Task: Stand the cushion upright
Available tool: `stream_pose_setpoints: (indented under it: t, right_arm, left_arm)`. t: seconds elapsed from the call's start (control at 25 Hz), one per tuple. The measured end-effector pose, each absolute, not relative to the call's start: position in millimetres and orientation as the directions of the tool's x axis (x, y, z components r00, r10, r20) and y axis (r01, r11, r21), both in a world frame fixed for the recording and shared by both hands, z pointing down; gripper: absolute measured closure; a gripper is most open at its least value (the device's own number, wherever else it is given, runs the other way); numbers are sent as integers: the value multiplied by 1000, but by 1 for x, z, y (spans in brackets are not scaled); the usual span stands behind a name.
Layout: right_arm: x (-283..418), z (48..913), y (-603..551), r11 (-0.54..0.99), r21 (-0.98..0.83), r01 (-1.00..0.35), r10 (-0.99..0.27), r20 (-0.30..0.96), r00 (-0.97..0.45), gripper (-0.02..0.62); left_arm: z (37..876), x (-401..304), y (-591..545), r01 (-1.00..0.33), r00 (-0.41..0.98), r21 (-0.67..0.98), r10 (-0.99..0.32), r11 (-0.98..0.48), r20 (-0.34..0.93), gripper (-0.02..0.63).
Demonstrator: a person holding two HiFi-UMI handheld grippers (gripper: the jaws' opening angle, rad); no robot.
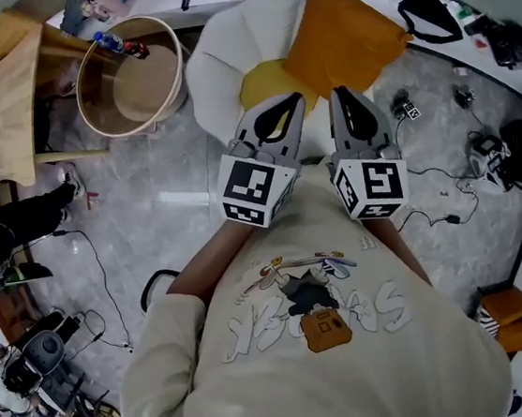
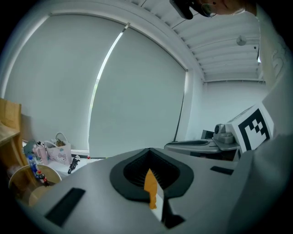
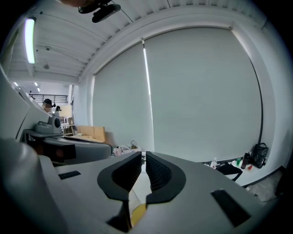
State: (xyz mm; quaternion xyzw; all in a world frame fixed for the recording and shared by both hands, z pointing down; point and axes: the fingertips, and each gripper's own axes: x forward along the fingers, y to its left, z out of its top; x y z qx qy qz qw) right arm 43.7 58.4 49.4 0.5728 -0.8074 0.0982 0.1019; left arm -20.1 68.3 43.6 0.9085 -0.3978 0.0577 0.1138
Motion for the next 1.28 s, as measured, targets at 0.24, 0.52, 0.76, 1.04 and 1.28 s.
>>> stream_pose_setpoints:
  t: [0.24, 0.52, 0.76, 1.04, 1.28]
  right_arm:
    - [29, 39, 88, 339, -27, -941, -913, 233, -335, 552]
    - [17, 34, 104, 361, -34, -932, -907, 219, -360, 552]
    - [11, 37, 108, 359, -54, -932, -903, 234, -362, 552]
    - [-2, 36, 98, 390, -5, -921, -896, 229, -380, 563]
    - [-8, 43, 99, 396, -18, -918, -887, 251, -387, 564]
  left_arm:
    - [28, -29, 91, -732, 681, 103, -716, -674, 155, 600]
    - [19, -38, 108, -743, 668, 67, -733, -665, 131, 600]
    - [22, -44, 111, -750, 661, 83, -739, -656, 134, 600]
    - [29, -55, 103, -762, 648, 100, -747, -640, 151, 600]
    - [40, -61, 103, -771, 636, 140, -750, -621, 182, 600]
